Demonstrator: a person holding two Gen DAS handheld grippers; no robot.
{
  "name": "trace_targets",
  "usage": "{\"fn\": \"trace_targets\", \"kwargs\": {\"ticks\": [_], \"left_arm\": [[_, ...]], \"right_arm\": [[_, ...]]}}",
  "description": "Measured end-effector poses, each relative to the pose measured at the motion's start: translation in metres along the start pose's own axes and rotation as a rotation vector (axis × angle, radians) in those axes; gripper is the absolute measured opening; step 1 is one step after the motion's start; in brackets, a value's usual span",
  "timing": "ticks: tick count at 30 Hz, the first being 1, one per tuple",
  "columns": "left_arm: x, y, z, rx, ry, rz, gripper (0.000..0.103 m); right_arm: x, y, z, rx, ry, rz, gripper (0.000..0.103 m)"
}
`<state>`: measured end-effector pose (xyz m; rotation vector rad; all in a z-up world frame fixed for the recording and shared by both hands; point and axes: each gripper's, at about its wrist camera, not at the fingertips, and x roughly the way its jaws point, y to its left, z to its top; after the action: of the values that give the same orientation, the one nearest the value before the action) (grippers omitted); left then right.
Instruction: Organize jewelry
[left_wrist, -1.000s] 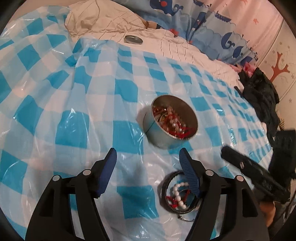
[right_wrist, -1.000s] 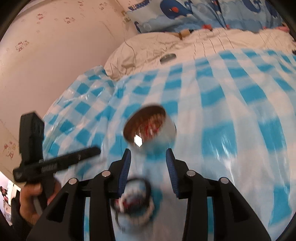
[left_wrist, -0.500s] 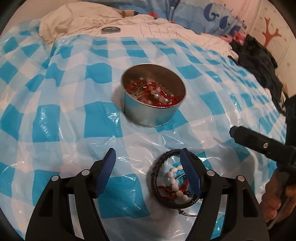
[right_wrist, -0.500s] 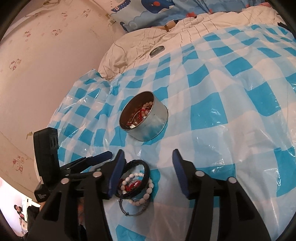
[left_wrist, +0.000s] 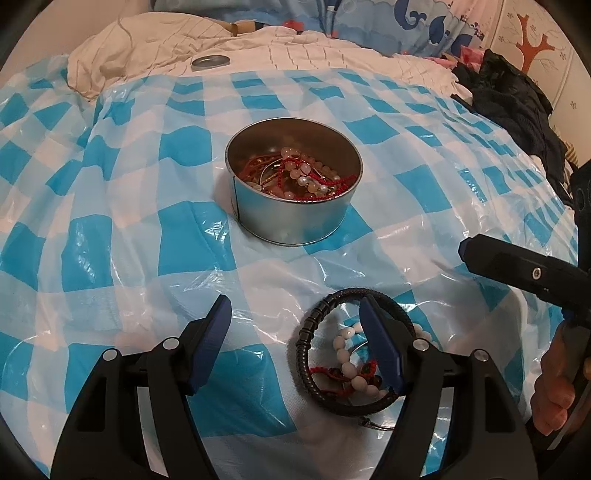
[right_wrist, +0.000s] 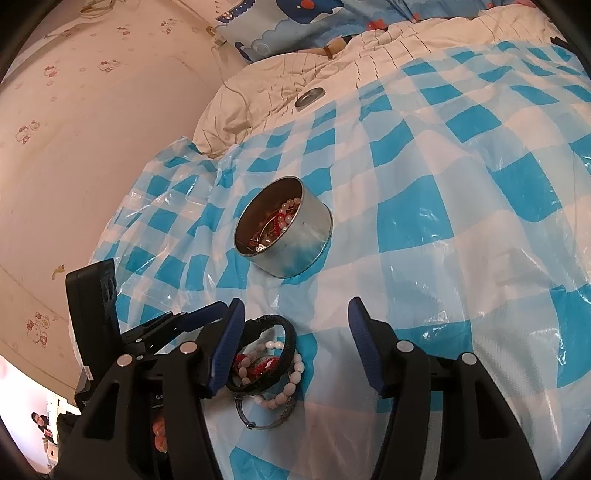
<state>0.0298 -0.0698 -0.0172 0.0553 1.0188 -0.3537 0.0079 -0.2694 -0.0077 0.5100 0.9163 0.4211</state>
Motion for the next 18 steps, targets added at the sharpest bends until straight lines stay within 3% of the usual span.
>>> {"fn": "trace_targets", "kwargs": {"ticks": [18], "left_arm": [[0.0045,-0.0086,-0.0023,0.062,0.005,0.052,0.068]], "right_arm": [[0.0026,0.0,-0.0011,-0.002,0.005,-0.001,0.061]]}}
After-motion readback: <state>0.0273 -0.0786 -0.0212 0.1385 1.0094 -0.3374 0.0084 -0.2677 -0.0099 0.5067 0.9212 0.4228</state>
